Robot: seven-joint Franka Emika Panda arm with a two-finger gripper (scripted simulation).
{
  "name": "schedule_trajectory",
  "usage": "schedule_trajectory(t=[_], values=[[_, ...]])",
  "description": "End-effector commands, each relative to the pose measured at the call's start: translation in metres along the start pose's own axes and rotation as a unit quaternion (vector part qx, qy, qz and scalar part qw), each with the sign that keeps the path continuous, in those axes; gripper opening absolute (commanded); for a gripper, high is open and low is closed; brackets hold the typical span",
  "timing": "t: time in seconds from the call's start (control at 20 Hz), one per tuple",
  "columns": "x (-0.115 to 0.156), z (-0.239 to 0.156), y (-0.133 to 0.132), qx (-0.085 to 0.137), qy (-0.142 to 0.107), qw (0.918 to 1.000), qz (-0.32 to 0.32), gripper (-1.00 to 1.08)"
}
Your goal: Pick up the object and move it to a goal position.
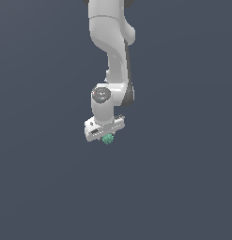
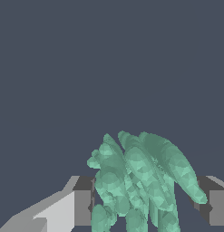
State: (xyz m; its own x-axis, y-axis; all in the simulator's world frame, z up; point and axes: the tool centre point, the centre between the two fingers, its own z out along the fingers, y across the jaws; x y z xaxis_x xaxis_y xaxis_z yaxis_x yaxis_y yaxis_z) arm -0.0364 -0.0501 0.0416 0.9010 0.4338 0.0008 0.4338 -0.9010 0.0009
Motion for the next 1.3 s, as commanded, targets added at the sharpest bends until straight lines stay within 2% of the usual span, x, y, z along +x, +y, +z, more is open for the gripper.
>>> schedule_trajectory(t=[0.0, 0.35, 0.65, 0.95, 1.25], values=[[0.000, 0.001, -0.001, 0.000, 0.000, 1.0000, -0.001, -1.00], [0.000, -0.003, -0.002, 0.000, 0.000, 1.0000, 0.000, -1.00], [-0.001, -0.022, -0.010, 0.000, 0.000, 1.0000, 0.000, -1.00], [-0.003, -0.059, -0.026, 0.000, 0.000, 1.0000, 0.000, -1.00], [-0.006, -0.112, -0.050, 0.000, -0.001, 1.0000, -0.001, -1.00]])
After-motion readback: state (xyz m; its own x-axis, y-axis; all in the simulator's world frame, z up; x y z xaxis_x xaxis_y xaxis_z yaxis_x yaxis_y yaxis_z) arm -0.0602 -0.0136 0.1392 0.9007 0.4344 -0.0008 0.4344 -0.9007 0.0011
